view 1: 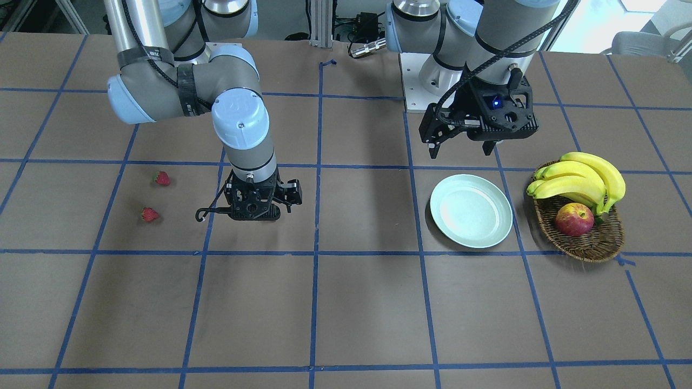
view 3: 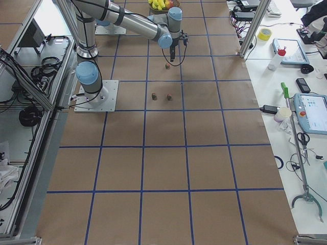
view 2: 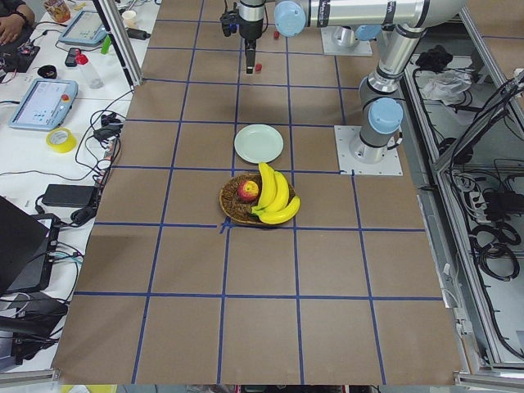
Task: Collect all strawberries into plate
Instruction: 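Lower the right gripper and grasp the red strawberry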
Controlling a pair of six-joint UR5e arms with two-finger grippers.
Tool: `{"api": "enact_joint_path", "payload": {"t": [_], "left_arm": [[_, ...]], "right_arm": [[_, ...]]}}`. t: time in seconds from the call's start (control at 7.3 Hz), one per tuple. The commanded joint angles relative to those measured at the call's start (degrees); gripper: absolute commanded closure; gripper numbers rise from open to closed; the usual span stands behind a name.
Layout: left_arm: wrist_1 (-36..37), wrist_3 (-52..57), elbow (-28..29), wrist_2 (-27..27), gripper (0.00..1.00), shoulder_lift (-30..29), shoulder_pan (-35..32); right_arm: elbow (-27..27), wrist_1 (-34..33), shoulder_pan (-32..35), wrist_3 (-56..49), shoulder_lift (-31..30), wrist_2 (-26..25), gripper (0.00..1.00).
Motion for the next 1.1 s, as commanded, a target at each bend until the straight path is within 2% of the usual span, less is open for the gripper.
{"api": "enact_joint_path", "payload": {"t": [0.0, 0.14, 0.41, 0.69, 0.82, 0.96], "left_arm": [[0.2, -0.1, 0.0, 0.0, 0.00, 0.0, 0.1], [0.4, 0.0, -0.1, 0.2, 0.00, 0.0, 0.3], [0.3, 0.3, 0.0, 0.6, 0.00, 0.0, 0.2], [0.4, 0.3, 0.0, 0.6, 0.00, 0.1, 0.2], [0.4, 0.3, 0.0, 0.7, 0.00, 0.1, 0.2], [0.3, 0.3, 0.0, 0.7, 0.00, 0.1, 0.2]], "right_arm": [[2.3, -3.1, 0.4, -1.2, 1.5, -0.9, 0.07], [2.7, -3.1, 0.4, -2.3, 1.7, -2.6, 0.07], [3.5, -5.3, 0.4, -2.3, 2.9, -2.4, 0.08], [4.5, -5.5, 0.4, -2.3, 3.2, -2.1, 0.16], [4.9, -5.5, 0.4, -2.3, 3.2, -2.4, 0.26], [5.0, -5.5, 0.4, -2.2, 3.2, -2.5, 0.30]]}}
